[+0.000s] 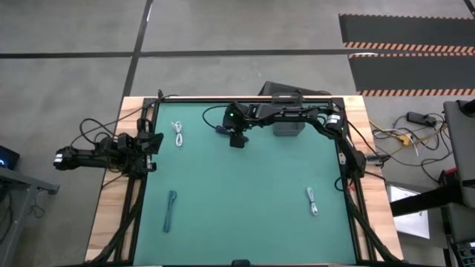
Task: Pick and place USB-C Cables
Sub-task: Put the purple charger cable into the black bin
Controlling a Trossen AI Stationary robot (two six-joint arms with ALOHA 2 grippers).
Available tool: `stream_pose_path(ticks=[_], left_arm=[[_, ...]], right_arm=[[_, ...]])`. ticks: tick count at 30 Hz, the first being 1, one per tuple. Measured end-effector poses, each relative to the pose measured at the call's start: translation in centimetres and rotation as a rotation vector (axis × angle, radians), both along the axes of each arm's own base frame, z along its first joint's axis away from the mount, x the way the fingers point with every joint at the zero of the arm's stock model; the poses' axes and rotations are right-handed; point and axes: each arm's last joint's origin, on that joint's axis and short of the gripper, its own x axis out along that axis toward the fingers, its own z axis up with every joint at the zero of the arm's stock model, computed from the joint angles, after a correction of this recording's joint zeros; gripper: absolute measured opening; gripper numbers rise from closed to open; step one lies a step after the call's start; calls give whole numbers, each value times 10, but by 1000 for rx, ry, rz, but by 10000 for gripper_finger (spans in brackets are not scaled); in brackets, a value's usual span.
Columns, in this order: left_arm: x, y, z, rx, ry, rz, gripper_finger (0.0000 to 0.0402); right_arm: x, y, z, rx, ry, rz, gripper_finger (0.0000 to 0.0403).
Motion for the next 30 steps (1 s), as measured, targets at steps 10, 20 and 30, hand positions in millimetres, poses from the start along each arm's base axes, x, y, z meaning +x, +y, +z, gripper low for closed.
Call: stream_pose_path(ticks=[10,20,30], left_arm=[[0,0,0,0,0,0,0],[0,0,0,-5,-1,-3,0],[0,0,0,-32,-6,-25,0]], right_arm=[[5,-2,0,3,-87,-42,187],[6,-2,-13,-7,-192,-69,183],[2,-1,-28,-34,-252,-92,183]])
